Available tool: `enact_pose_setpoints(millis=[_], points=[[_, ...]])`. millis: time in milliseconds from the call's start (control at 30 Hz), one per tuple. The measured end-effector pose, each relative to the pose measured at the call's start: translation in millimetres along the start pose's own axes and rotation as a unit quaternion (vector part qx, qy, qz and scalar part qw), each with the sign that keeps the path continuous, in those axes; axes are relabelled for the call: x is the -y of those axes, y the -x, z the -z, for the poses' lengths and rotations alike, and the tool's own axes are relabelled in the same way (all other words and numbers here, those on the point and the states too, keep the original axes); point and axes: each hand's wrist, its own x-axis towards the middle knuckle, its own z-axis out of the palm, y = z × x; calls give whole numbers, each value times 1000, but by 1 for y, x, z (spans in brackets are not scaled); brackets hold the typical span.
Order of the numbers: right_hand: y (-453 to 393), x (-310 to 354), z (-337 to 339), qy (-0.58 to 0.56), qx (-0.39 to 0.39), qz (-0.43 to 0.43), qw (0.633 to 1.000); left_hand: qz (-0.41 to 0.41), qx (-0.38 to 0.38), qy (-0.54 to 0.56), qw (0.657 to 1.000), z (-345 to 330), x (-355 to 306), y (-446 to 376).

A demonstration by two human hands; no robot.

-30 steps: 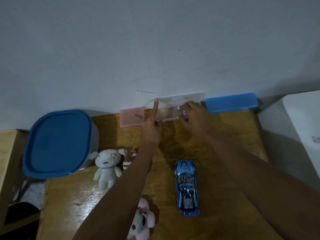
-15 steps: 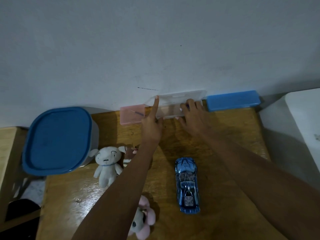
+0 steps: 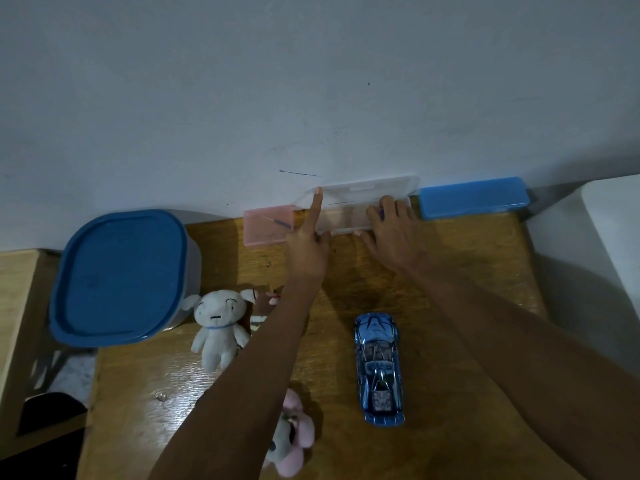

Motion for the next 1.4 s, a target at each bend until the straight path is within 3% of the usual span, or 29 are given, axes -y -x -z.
enact_pose_setpoints(millis=[300,600,833,900,1000,1100,1233,1400], points=[[-1,-3,-6,10,-17,22,1000,4,8,2,1000,1,-1,0],[-11,-19,-3,-14,41,78,996,8,10,-6,1000,1,-2,0],[-26,-30,5,-68,22,150,986,14,16,-2,1000,1,-2,0],[-28,-30,6,-73,-19,159,984,24,18,2,1000,1,-3,1],[-25,-27,11,-74,-96,148,981,24,16,-2,1000,1,-5,2],[-14,-21,9,-71,-122,141,980,23,14,-8,1000,2,-5,1],[14,-8,-7,-84,-87,116,986,18,15,-11,1000,5,-6,2],[31,-2,-26,-46,-47,24,998,3,14,-17,1000,8,-10,2]])
